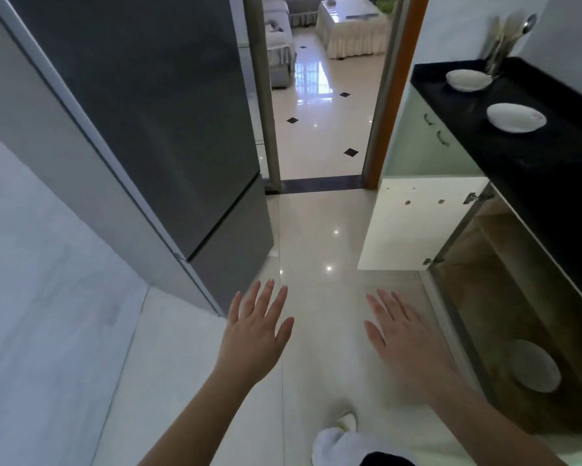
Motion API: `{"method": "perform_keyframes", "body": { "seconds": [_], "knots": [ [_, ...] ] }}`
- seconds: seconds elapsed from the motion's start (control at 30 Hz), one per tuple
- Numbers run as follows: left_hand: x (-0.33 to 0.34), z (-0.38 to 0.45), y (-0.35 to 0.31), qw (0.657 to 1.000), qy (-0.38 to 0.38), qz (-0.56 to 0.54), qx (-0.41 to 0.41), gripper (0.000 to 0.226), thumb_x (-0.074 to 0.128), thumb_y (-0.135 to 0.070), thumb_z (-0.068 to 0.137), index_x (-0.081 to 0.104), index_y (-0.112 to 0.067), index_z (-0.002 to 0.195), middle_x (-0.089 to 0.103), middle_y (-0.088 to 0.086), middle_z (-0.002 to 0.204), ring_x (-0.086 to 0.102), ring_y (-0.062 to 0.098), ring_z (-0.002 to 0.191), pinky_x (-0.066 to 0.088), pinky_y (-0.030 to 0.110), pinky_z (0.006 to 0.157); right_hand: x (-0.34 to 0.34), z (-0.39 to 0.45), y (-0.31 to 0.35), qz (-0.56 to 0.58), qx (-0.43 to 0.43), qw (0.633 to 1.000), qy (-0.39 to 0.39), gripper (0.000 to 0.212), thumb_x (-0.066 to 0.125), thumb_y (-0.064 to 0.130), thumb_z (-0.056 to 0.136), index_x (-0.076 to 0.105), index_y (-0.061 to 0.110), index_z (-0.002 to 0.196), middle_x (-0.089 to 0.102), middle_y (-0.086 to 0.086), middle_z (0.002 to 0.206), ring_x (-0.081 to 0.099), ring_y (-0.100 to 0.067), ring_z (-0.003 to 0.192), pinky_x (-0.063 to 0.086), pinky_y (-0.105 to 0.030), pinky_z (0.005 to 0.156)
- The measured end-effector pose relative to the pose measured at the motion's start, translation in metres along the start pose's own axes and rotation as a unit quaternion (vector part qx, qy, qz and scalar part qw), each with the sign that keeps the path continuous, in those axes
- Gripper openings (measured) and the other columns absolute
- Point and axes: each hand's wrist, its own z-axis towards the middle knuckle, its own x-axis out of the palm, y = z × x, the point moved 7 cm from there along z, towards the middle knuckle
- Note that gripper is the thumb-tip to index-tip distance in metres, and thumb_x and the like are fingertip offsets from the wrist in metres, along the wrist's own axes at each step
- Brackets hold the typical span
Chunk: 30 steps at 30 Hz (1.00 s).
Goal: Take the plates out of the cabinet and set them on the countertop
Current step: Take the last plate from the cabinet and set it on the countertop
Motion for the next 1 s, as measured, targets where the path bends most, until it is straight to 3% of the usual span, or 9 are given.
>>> {"method": "perform_keyframes", "body": {
  "seconds": [0.1,0.33,0.5,0.6,0.77,1.0],
  "knots": [
    [0.0,0.056,-0.015,0.999,0.019,0.008,0.03,0.069,-0.013,-0.065,0.092,-0.009,-0.036,0.155,-0.008,-0.005,0.165,-0.02,0.017,0.149,-0.012,0.045,0.12,0.0,0.032,-0.023,0.017,0.011,1.0,0.014,0.062,0.012,0.055,0.098,0.012,0.028,0.154,0.011,0.001,0.163,0.005,-0.02,0.15,0.003,-0.034,0.118],
    [-0.021,0.173,-0.071,0.992,0.023,0.022,0.118,0.067,-0.016,-0.067,0.091,-0.017,-0.039,0.151,-0.016,-0.008,0.162,-0.026,0.016,0.146,-0.013,0.044,0.12,-0.036,0.094,-0.088,0.057,0.066,0.996,-0.016,0.068,0.005,0.057,0.094,0.012,0.027,0.155,0.009,0.001,0.163,0.001,-0.02,0.15,-0.007,-0.033,0.115],
    [-0.049,0.241,-0.12,0.982,-0.004,-0.005,0.19,0.062,-0.015,-0.066,0.091,-0.018,-0.042,0.148,-0.019,-0.011,0.16,-0.031,0.012,0.143,-0.019,0.038,0.117,-0.05,0.119,-0.135,0.081,0.136,0.987,-0.028,0.071,-0.004,0.062,0.091,0.001,0.031,0.154,0.002,0.005,0.164,-0.004,-0.017,0.15,-0.005,-0.036,0.119],
    [-0.057,0.283,-0.155,0.969,-0.01,-0.001,0.249,0.062,-0.013,-0.065,0.093,-0.013,-0.042,0.15,-0.018,-0.012,0.159,-0.032,0.011,0.142,-0.024,0.036,0.113,-0.061,0.14,-0.155,0.084,0.178,0.98,-0.037,0.066,0.003,0.059,0.095,0.004,0.03,0.155,0.005,0.004,0.164,0.0,-0.019,0.15,0.001,-0.04,0.122],
    [-0.044,0.361,-0.205,0.948,-0.001,0.011,0.318,0.057,-0.01,-0.064,0.095,-0.02,-0.043,0.146,-0.02,-0.012,0.159,-0.035,0.011,0.139,-0.022,0.037,0.113,-0.07,0.162,-0.203,0.083,0.255,0.962,-0.05,0.063,0.007,0.056,0.097,0.006,0.031,0.154,0.011,0.005,0.163,0.004,-0.018,0.149,0.007,-0.039,0.119],
    [-0.04,0.438,-0.27,0.88,0.003,0.009,0.475,0.064,0.004,-0.056,0.099,0.017,-0.031,0.157,0.014,-0.004,0.165,-0.002,0.017,0.151,-0.003,0.039,0.12,-0.069,0.168,-0.271,0.122,0.416,0.899,-0.058,0.058,0.016,0.051,0.1,0.011,0.03,0.154,0.015,0.004,0.162,0.009,-0.018,0.149,0.012,-0.039,0.119]
  ]
}}
